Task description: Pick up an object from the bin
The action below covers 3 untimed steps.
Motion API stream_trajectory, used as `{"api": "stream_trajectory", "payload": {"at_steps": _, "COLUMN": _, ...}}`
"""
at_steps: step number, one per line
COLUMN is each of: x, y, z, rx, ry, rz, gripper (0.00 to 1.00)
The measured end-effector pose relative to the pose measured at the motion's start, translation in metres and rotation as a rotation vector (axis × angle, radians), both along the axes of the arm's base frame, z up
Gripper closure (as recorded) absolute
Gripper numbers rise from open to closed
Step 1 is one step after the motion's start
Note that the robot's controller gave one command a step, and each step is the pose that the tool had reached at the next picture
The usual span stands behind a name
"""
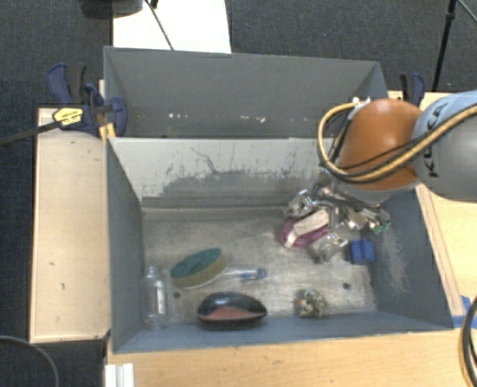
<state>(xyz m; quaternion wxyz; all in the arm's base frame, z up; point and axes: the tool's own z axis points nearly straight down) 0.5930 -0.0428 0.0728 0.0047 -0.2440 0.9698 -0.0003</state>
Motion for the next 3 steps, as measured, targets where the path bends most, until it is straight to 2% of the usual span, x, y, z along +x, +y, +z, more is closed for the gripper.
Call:
{"api": "stream_trajectory", "payload": {"at_steps": 1, "x": 0.002, "y": 0.001, "z": 0.003, "rx": 0.001, "ry": -0.006, "rz": -0.002, "gripper": 1.0}}
{"api": "stream_trajectory", "payload": {"at_steps": 2, "x": 0.0, "y": 0.005, "z": 0.123, "rx": -0.001, "ry": 0.0, "rz": -0.025, "gripper": 1.0}}
{"api": "stream_trajectory", "payload": {"at_steps": 3, "x": -0.002, "y": 0.012, "z": 0.17, "rx": -0.003, "ry": 0.003, "rz": 0.252, "gripper": 1.0}}
